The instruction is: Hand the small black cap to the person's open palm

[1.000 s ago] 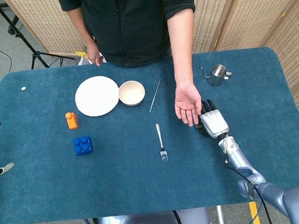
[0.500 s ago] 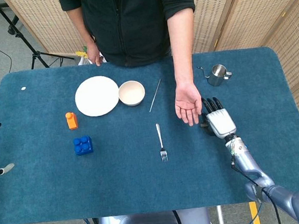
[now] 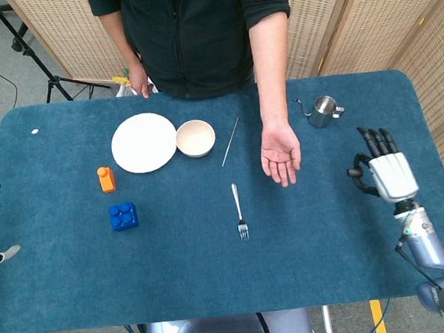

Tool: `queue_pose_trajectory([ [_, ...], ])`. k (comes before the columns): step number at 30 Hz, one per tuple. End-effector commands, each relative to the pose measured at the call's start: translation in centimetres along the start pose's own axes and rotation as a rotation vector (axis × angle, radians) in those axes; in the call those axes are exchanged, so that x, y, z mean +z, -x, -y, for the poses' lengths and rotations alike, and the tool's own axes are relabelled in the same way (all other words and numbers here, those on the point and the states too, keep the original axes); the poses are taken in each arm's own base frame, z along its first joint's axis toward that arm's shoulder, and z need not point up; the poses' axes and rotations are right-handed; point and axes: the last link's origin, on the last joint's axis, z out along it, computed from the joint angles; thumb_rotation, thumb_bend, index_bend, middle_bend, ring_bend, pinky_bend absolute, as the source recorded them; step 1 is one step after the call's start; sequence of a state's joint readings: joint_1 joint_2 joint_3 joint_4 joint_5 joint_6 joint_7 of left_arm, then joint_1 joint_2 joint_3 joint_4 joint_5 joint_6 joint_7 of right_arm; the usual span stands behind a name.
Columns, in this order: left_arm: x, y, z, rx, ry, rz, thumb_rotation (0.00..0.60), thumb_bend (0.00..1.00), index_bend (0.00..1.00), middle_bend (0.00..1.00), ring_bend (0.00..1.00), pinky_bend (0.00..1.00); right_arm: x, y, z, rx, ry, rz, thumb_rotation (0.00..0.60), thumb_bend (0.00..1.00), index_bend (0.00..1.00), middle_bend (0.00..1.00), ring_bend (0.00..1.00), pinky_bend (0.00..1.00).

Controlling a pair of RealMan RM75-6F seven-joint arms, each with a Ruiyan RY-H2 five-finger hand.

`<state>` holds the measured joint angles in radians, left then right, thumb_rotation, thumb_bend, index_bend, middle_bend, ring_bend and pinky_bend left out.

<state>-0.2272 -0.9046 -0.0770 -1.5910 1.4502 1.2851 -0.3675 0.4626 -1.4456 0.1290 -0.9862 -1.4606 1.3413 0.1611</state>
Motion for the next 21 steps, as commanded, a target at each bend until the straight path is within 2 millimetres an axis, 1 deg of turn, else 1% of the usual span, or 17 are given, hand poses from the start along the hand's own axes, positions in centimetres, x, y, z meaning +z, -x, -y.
queue_pose_trajectory([
  [1,0.0,-0.1,0.0,-0.002,0.002,-0.001,0.600,0.00,0.00,0.00,0.00,0.00,-0.6,-3.7,0.1,0.021,-0.027,-0.104,0.600,0.56,0.58,0.05,0.00,0.00],
  [3,0.0,-0.1,0.0,-0.003,0.006,0.001,0.600,0.00,0.00,0.00,0.00,0.00,-0.2,-5.7,1.8,0.026,-0.072,-0.156,0.600,0.57,0.58,0.05,0.00,0.00],
  [5,0.0,-0.1,0.0,-0.004,0.007,0.003,0.600,0.00,0.00,0.00,0.00,0.00,0.1,-6.8,3.3,0.035,-0.097,-0.170,0.600,0.57,0.58,0.05,0.00,0.00],
  [6,0.0,-0.2,0.0,-0.005,0.007,0.002,0.600,0.00,0.00,0.00,0.00,0.00,0.4,-7.4,4.6,0.042,-0.122,-0.182,0.600,0.57,0.58,0.05,0.00,0.00],
  [8,0.0,-0.2,0.0,-0.006,0.007,-0.001,0.600,0.00,0.00,0.00,0.00,0.00,0.9,-8.1,6.4,0.043,-0.152,-0.188,0.600,0.57,0.59,0.05,0.00,0.00],
  [10,0.0,-0.2,0.1,-0.007,0.005,-0.003,0.600,0.00,0.00,0.00,0.00,0.00,1.0,-8.4,7.4,0.044,-0.165,-0.190,0.600,0.57,0.59,0.05,0.00,0.00],
  [13,0.2,-0.2,0.1,-0.006,0.002,0.004,0.600,0.00,0.00,0.00,0.00,0.00,1.8,-9.1,10.8,0.048,-0.218,-0.187,0.600,0.57,0.59,0.05,0.00,0.01],
  [15,0.2,-0.2,0.2,-0.007,0.001,0.005,0.600,0.00,0.00,0.00,0.00,0.00,2.8,-9.2,13.3,0.039,-0.247,-0.177,0.600,0.57,0.59,0.05,0.00,0.02],
  [21,0.2,-0.3,0.4,-0.013,-0.003,0.005,0.600,0.00,0.00,0.00,0.00,0.00,4.3,-8.6,16.1,0.023,-0.235,-0.136,0.600,0.57,0.59,0.05,0.00,0.02],
])
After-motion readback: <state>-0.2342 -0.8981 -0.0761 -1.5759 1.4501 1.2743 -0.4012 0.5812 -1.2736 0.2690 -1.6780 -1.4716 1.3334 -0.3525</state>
